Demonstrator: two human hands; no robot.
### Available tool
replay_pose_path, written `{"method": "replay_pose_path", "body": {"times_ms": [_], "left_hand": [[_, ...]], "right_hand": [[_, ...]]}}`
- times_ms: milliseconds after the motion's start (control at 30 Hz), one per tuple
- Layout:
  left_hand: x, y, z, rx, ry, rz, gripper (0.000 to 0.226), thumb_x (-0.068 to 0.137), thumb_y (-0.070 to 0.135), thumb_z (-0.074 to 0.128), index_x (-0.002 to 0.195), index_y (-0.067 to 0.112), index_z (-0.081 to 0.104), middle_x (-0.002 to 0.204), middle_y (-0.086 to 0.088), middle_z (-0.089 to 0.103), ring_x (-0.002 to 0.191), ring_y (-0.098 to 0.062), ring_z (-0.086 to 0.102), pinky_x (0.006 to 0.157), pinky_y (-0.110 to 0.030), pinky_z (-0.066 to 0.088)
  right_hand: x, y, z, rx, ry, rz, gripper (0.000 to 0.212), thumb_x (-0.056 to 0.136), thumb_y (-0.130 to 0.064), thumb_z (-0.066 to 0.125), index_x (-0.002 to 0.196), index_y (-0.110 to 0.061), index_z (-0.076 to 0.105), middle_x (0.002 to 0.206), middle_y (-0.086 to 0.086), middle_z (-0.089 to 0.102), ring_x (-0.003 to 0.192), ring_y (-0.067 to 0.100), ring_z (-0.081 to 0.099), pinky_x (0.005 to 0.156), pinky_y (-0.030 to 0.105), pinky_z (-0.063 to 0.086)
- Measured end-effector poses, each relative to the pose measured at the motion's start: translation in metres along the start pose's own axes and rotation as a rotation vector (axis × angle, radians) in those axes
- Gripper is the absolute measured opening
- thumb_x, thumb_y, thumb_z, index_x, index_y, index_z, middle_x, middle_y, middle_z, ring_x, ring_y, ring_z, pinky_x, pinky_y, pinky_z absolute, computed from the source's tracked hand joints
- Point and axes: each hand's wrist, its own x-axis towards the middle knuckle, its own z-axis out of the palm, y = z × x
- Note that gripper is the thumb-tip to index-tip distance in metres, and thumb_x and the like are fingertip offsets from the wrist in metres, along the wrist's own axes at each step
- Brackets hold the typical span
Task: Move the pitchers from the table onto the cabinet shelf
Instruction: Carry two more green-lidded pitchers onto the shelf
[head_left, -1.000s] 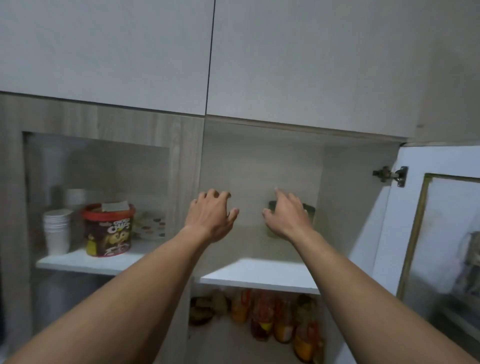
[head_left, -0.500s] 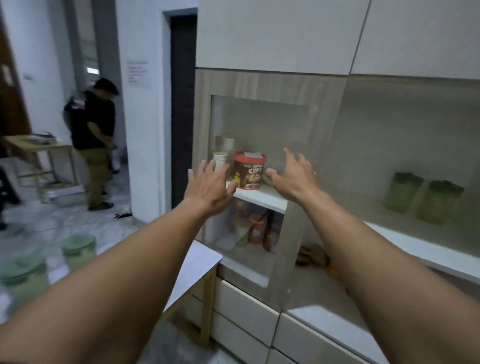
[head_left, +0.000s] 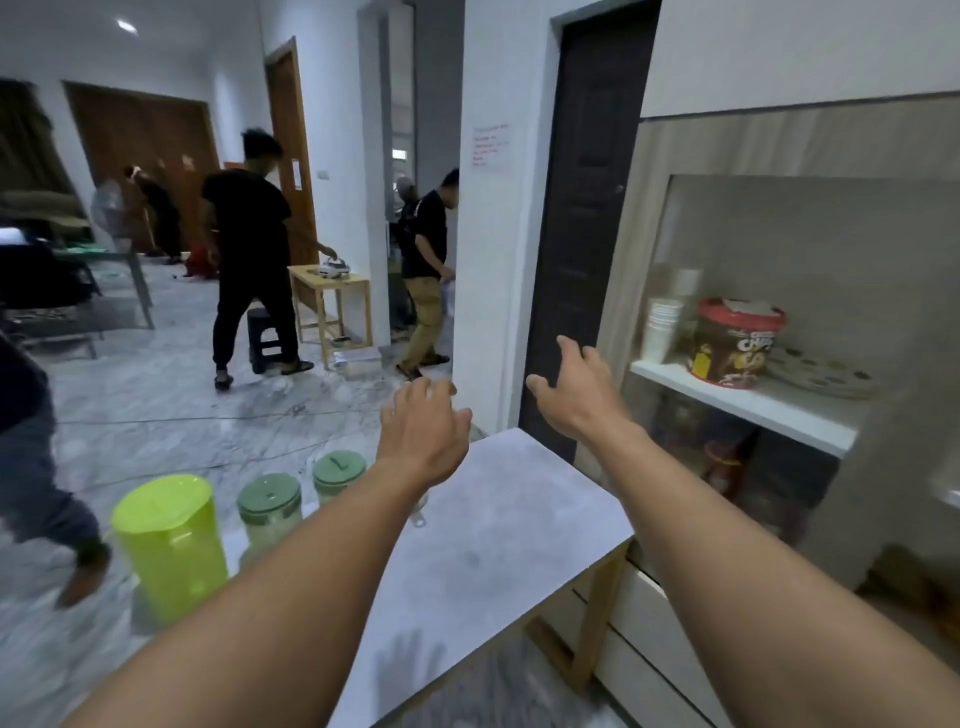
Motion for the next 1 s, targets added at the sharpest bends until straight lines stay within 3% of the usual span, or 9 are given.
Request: {"method": "replay_pose_path", "body": {"times_ms": [200,533,667,833,1000], "left_hand": [[-0.001,-0.071,0.020,-0.032,-0.027,-0.175,0.047,0.096,0.044,0.042,0.137,0.019,0.044,0.142,-0.009,0.044,0.132,-0.032,0.037,0.106,-0.050,0.035],[0.018,-0.151,0.104,-0.067,-0.053,-0.470,0.056,0.095,0.039,0.045,0.145,0.014,0.035,0.145,-0.013,0.042,0.129,-0.035,0.042,0.104,-0.046,0.039],[0.031,-0.166,0.144,-0.218,-0.015,-0.654,0.062,0.095,0.036,0.051,0.147,0.011,0.029,0.147,-0.015,0.040,0.132,-0.035,0.040,0.104,-0.046,0.038],[0.045,-0.188,0.198,-0.379,0.038,-0.918,0.073,0.092,0.037,0.058,0.148,0.006,0.024,0.146,-0.017,0.036,0.128,-0.038,0.044,0.100,-0.046,0.041],[0.061,-0.211,0.242,-0.543,0.114,-1.137,0.073,0.087,0.043,0.065,0.142,0.010,0.030,0.144,-0.014,0.044,0.121,-0.037,0.053,0.096,-0.042,0.043]], "right_hand": [[0.021,-0.033,0.073,0.023,-0.112,-0.086,0.064,0.098,-0.037,0.051,0.153,-0.016,0.026,0.152,0.013,0.033,0.140,0.033,0.032,0.109,0.054,0.036],[0.080,-0.024,0.216,0.110,-0.287,-0.158,0.054,0.096,-0.029,0.055,0.145,-0.018,0.036,0.148,0.010,0.039,0.133,0.031,0.042,0.100,0.046,0.044],[0.104,-0.008,0.270,0.147,-0.368,-0.129,0.051,0.094,-0.026,0.055,0.140,-0.020,0.035,0.142,0.010,0.041,0.123,0.033,0.049,0.092,0.043,0.047],[0.125,0.015,0.335,0.164,-0.477,-0.082,0.056,0.092,-0.029,0.060,0.140,-0.019,0.032,0.140,0.011,0.040,0.124,0.035,0.049,0.094,0.044,0.048],[0.133,0.031,0.389,0.257,-0.470,0.020,0.059,0.089,-0.030,0.067,0.136,-0.018,0.033,0.136,0.012,0.048,0.119,0.035,0.054,0.091,0.043,0.049]]}}
